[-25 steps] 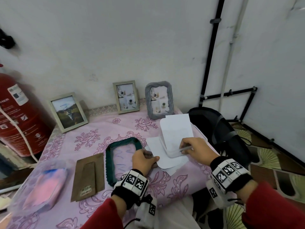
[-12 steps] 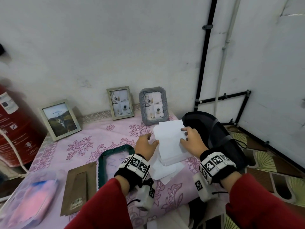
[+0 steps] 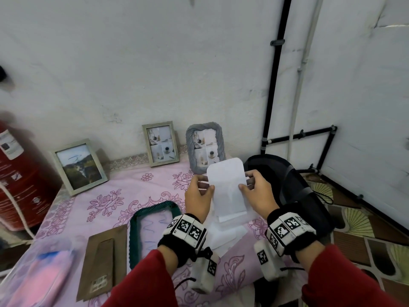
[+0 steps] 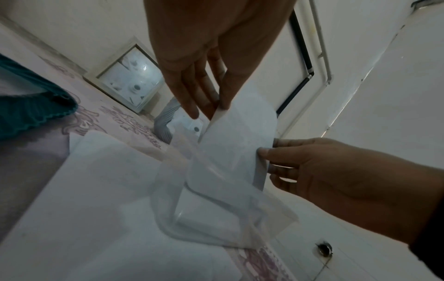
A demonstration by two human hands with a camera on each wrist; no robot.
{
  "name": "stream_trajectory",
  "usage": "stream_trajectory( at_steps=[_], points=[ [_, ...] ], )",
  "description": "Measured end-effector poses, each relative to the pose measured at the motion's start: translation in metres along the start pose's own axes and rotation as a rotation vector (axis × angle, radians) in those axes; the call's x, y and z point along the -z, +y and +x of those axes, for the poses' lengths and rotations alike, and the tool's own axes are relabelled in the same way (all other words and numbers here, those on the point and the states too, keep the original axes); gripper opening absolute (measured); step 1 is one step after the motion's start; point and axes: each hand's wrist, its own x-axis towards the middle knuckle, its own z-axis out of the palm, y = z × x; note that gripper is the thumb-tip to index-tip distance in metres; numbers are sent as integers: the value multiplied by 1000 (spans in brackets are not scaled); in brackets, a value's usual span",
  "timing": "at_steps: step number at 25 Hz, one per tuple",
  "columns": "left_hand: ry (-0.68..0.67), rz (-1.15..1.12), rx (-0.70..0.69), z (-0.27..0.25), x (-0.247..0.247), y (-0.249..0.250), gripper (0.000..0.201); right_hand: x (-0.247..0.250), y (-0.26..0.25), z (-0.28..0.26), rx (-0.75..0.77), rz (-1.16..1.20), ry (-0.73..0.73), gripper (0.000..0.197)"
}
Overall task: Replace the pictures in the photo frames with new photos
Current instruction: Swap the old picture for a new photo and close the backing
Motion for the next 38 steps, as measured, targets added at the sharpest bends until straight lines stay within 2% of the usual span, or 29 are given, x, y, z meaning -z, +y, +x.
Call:
stream_trajectory(
  at_steps=[4, 8, 14, 17, 22, 25, 31, 38],
  points=[
    [60, -230, -63, 5, 13, 18, 17, 1, -31, 3, 89, 140, 31, 23],
    [92, -249, -66, 11, 41, 24, 19, -14, -62, -2, 175, 244, 11, 28],
    [126, -153, 23, 7, 103, 3, 24, -57, -77, -23, 133, 258, -126, 39],
    [124, -142, 89, 1, 131, -11, 26, -80, -75, -33, 136, 195, -203, 39],
    [105, -80, 222, -12, 161, -35, 25, -112, -67, -49, 58, 132, -327, 38],
    [88, 62, 274, -19, 175, -53, 24, -127, -61, -57, 27, 115, -352, 36],
    [29, 314, 271, -33, 189, -79, 28, -137, -48, -64, -31, 88, -313, 32],
    [-76, 379, 283, -38, 187, -90, 39, -136, -33, -61, -65, -45, -312, 32]
  ],
)
